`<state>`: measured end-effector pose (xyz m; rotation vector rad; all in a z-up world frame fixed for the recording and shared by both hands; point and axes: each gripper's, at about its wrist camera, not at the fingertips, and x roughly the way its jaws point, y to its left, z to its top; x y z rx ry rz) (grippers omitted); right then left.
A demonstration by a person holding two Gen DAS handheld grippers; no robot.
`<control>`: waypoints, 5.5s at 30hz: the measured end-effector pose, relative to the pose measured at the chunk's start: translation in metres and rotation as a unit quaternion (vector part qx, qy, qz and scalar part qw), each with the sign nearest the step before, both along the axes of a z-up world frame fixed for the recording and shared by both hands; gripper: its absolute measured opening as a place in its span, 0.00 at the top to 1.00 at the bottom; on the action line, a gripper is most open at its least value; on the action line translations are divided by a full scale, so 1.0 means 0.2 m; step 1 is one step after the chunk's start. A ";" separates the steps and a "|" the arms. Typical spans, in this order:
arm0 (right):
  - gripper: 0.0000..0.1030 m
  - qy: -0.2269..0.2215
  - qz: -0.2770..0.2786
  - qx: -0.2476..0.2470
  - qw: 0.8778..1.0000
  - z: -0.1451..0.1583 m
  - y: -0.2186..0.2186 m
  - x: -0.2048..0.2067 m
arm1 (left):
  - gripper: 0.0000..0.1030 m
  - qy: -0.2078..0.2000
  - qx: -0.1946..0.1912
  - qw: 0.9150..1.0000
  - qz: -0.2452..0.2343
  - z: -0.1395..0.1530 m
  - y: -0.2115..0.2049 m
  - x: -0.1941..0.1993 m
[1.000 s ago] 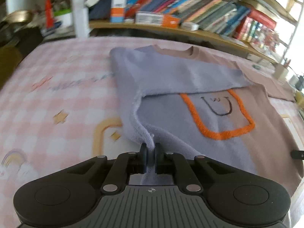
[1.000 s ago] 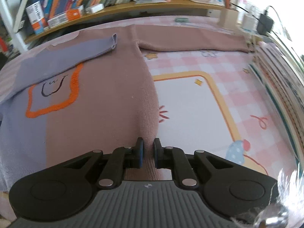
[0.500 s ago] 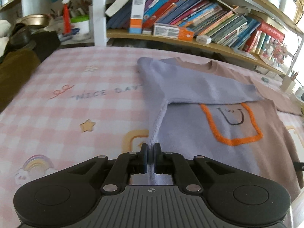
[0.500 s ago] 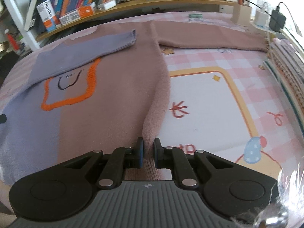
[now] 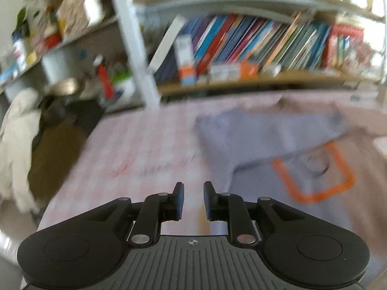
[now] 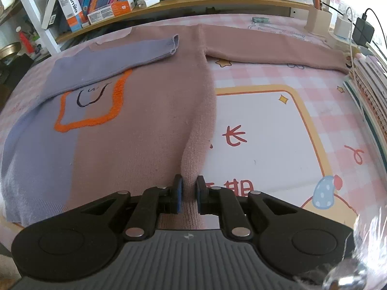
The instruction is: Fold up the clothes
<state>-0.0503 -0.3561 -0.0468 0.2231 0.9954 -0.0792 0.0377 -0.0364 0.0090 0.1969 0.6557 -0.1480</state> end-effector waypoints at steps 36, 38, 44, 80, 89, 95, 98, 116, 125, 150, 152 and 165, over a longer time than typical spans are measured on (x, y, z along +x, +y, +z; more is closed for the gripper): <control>0.59 -0.045 -0.003 0.016 0.999 0.07 -0.17 -0.08 | 0.97 -0.018 0.014 0.986 -0.165 -0.19 -1.02 0.49; 0.59 -0.047 0.002 0.018 0.999 0.08 -0.14 -0.06 | 0.97 -0.041 -0.001 0.991 -0.128 -0.07 -0.81 0.49; 0.59 -0.054 0.017 0.031 0.998 0.09 -0.02 0.02 | 0.97 -0.073 0.027 0.997 0.023 0.08 -0.07 0.49; 0.62 -0.015 0.000 0.018 1.000 0.04 0.11 0.00 | 0.84 0.093 -0.107 0.984 0.107 -0.23 0.60 -0.19; 0.72 -0.021 0.022 0.012 0.999 0.04 0.01 -0.07 | 0.58 0.137 -0.168 0.972 0.092 -0.29 0.36 -0.33; 0.72 -0.026 0.024 0.005 0.999 0.04 -0.06 -0.09 | 0.58 0.144 -0.169 0.969 0.109 -0.33 0.31 -0.36; 0.72 -0.020 0.025 0.008 0.999 0.02 -0.08 -0.11 | 0.58 0.147 -0.170 0.967 0.119 -0.34 0.30 -0.37; 0.92 -0.044 0.078 0.021 0.996 0.05 -0.04 -0.13 | 0.98 0.124 -0.053 0.982 0.134 -0.32 0.14 -0.39; 0.91 -0.023 0.067 0.015 0.997 -0.02 -0.03 -0.12 | 0.93 0.131 -0.066 0.979 0.142 -0.35 0.18 -0.38; 0.91 -0.063 0.060 0.041 0.995 0.13 -0.03 -0.08 | 0.95 0.089 -0.116 0.980 0.136 -0.17 0.19 -0.32; 0.91 -0.059 0.061 0.037 0.996 0.13 -0.03 -0.06 | 0.95 0.093 -0.107 0.980 0.136 -0.19 0.18 -0.31; 0.57 -0.023 0.051 0.008 0.998 -0.01 -0.06 -0.07 | 0.85 0.123 -0.074 0.977 0.158 -0.30 0.21 -0.32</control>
